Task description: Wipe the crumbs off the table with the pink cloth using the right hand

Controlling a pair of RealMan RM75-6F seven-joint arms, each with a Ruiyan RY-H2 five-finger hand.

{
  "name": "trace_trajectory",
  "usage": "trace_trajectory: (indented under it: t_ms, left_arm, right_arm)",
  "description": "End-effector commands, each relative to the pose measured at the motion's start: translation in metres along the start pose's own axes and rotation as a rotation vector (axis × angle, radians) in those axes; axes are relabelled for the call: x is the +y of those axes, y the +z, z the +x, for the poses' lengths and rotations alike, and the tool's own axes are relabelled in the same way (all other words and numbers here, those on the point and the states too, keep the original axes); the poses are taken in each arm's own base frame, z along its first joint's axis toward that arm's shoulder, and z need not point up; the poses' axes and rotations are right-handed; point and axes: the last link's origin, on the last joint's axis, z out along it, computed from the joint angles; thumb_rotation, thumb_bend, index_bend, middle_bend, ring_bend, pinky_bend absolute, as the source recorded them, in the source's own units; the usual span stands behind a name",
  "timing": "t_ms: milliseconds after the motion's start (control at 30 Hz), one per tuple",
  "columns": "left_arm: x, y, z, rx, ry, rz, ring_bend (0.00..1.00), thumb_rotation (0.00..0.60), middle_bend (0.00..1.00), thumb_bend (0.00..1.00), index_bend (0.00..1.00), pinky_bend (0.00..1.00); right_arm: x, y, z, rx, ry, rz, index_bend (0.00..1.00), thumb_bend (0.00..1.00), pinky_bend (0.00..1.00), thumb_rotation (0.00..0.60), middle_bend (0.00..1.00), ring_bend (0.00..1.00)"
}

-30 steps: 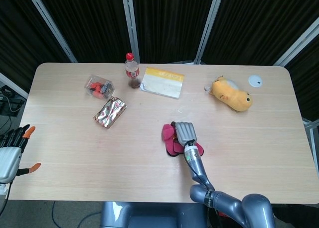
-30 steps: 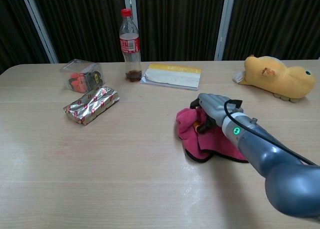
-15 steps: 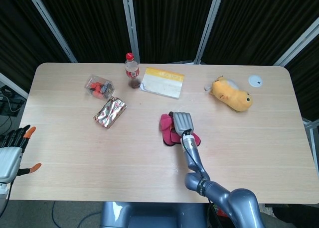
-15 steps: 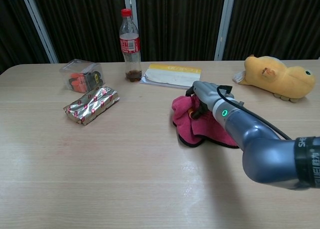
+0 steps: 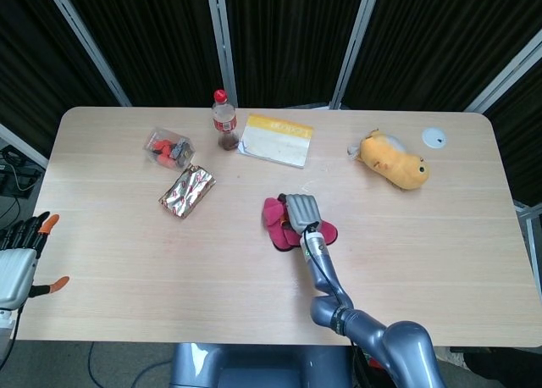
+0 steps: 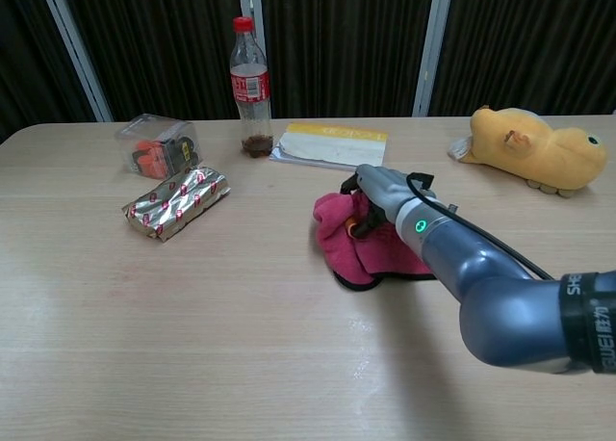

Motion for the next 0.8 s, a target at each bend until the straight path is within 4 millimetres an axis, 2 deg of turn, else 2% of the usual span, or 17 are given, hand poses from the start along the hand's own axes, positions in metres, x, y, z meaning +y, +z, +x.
trace_trajectory:
  t_ms: [33, 167, 300, 500, 800]
  left_arm:
    - [0.0, -0.001, 0.0, 0.003, 0.005, -0.003, 0.0, 0.6, 0.0, 0.0, 0.0, 0.0]
    - [-0.001, -0.001, 0.0, 0.004, 0.001, 0.007, 0.0, 0.6, 0.0, 0.0, 0.0, 0.0]
    - [0.0, -0.003, 0.001, 0.006, 0.004, 0.002, 0.0, 0.6, 0.0, 0.0, 0.0, 0.0]
    - [-0.001, -0.004, 0.001, 0.005, 0.008, 0.003, 0.0, 0.6, 0.0, 0.0, 0.0, 0.0]
    - [0.0, -0.005, 0.0, 0.002, 0.01, 0.003, 0.0, 0.6, 0.0, 0.0, 0.0, 0.0]
  right_arm:
    - [-0.001, -0.007, -0.005, -0.019, 0.016, 0.014, 0.73, 0.6, 0.69, 0.6, 0.6, 0.49]
    - [-0.007, -0.021, -0.009, -0.053, 0.032, 0.055, 0.73, 0.6, 0.69, 0.6, 0.6, 0.49]
    - [-0.009, -0.033, -0.003, -0.065, 0.024, 0.088, 0.73, 0.6, 0.69, 0.6, 0.6, 0.49]
    - [0.004, -0.051, 0.029, -0.008, 0.009, 0.093, 0.73, 0.6, 0.69, 0.6, 0.6, 0.49]
    - [0.043, -0.073, 0.081, 0.102, -0.018, 0.039, 0.73, 0.6, 0.69, 0.6, 0.6, 0.49]
